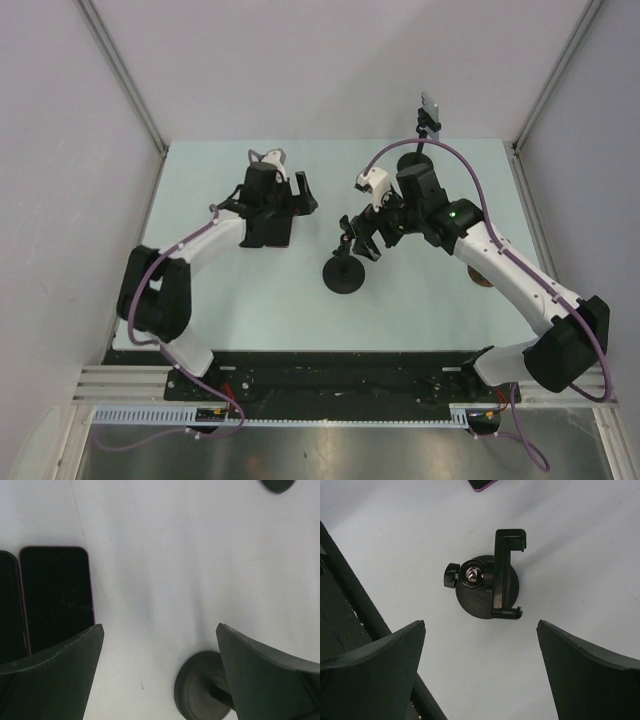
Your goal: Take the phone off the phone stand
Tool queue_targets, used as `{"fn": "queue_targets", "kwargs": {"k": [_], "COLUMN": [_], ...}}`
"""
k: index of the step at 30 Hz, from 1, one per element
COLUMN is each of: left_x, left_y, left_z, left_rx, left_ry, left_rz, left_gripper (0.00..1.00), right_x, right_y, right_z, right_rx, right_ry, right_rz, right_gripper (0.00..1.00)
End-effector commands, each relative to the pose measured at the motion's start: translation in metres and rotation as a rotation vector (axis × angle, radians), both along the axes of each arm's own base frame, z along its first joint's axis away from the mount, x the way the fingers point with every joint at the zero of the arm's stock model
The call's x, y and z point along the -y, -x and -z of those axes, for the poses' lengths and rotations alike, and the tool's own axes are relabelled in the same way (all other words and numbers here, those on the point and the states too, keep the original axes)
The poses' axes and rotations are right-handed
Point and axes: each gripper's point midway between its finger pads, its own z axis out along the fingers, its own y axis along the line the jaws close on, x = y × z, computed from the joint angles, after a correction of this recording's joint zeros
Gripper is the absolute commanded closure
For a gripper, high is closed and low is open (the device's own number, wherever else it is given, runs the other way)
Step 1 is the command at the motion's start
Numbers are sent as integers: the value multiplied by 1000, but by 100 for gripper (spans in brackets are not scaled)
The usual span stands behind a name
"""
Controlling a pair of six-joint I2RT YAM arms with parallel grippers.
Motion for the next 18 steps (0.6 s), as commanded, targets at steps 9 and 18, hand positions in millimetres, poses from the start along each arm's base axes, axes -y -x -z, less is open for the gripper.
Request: {"fn": "queue_targets", "kwargs": {"k": [9, 18], "left_x": [-30, -82], "left_y": [55, 66], "left_z": [-107, -88], "left_rx": [258, 281], "left_ry": [25, -170], "left_rz": [108, 1], "left_gripper": [0, 0], "right_x": [-28, -36], "right_y": [-11, 23], "right_z": [24, 16], "right_rx": [-15, -26], "right_ry": [27, 77], "right_rz": [-151, -149], "right_gripper": [4, 21]}}
